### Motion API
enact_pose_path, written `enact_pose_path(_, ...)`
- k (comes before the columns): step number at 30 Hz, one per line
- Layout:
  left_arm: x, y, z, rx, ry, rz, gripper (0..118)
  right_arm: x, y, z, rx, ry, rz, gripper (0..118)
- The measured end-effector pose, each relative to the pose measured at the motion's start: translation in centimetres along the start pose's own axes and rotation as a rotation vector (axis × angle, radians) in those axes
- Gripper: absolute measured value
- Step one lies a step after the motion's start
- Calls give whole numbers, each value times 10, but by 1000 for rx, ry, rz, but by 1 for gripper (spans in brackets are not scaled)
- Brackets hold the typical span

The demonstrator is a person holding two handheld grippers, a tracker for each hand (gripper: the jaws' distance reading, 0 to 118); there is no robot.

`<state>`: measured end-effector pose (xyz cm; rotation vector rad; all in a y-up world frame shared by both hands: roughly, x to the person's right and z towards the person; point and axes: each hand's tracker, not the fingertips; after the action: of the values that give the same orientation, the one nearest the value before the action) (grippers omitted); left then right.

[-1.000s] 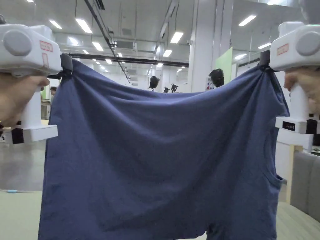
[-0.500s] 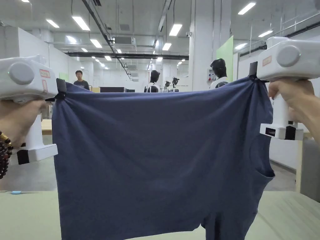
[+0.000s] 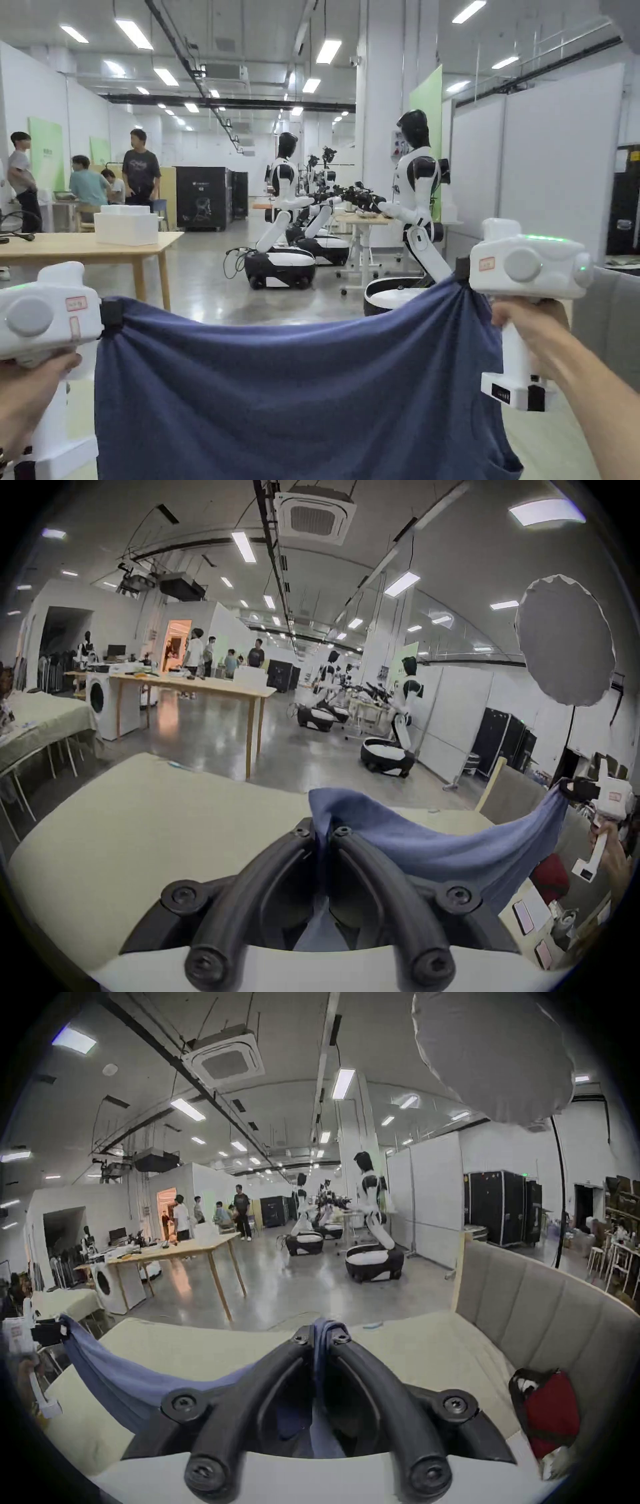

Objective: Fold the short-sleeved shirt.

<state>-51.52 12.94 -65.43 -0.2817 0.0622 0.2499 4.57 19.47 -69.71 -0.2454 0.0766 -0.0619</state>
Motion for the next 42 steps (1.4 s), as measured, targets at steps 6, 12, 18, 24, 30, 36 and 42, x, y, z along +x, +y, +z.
enact_pose_path(6,-5,-33,47,1,-62,-70,3,14,-35,48,9,80,83,5)
enact_pose_path(12,-32,-118,152,-83,-127,-137,3,32,-115,170,-82,171,222,5)
enact_pose_path(18,-71,-225,251,-232,-185,-116,3,61,-221,273,-312,269,224,5)
enact_pose_path(24,-100,-307,302,-399,-222,-34,3,80,-314,312,-624,320,278,5)
enact_pose_path(30,-108,-344,305,-537,-196,-53,3,76,-352,307,-793,316,348,6)
enact_pose_path(36,-106,-357,297,-597,-174,-82,3,74,-379,285,-899,311,411,6)
enact_pose_path(42,-108,-345,312,-533,-122,-65,117,91,-362,317,-696,249,359,118)
